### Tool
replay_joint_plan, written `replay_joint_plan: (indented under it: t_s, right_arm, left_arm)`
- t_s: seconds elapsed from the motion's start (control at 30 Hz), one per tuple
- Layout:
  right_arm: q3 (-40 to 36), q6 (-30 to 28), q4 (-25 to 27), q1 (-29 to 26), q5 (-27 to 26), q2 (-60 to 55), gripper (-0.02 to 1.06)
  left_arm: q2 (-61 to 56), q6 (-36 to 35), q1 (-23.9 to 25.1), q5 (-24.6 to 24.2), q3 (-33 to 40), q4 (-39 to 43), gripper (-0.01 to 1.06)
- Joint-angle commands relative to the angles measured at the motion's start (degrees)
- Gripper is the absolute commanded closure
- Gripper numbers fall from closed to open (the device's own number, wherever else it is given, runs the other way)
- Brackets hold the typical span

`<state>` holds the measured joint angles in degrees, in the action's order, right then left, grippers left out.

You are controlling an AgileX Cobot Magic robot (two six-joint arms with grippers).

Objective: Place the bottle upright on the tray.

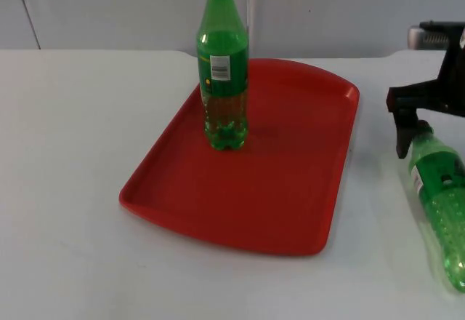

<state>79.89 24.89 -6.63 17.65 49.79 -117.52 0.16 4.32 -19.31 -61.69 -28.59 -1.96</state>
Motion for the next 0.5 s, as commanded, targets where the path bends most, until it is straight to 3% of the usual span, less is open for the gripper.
replay_joint_plan:
  t_s: [0.0, 0.47]
  right_arm:
    - [-1.01, 0.34, 0.45, 0.22, -3.61, -0.57, 0.02]
    - [-1.22, 1.01, 0.71, 0.22, -7.43, -6.96, 0.02]
  left_arm:
    - [-0.16, -0.05, 0.08, 0.08, 0.29, -0.12, 0.00]
    - [-0.16, -0.05, 0.08, 0.08, 0.29, -0.12, 0.00]
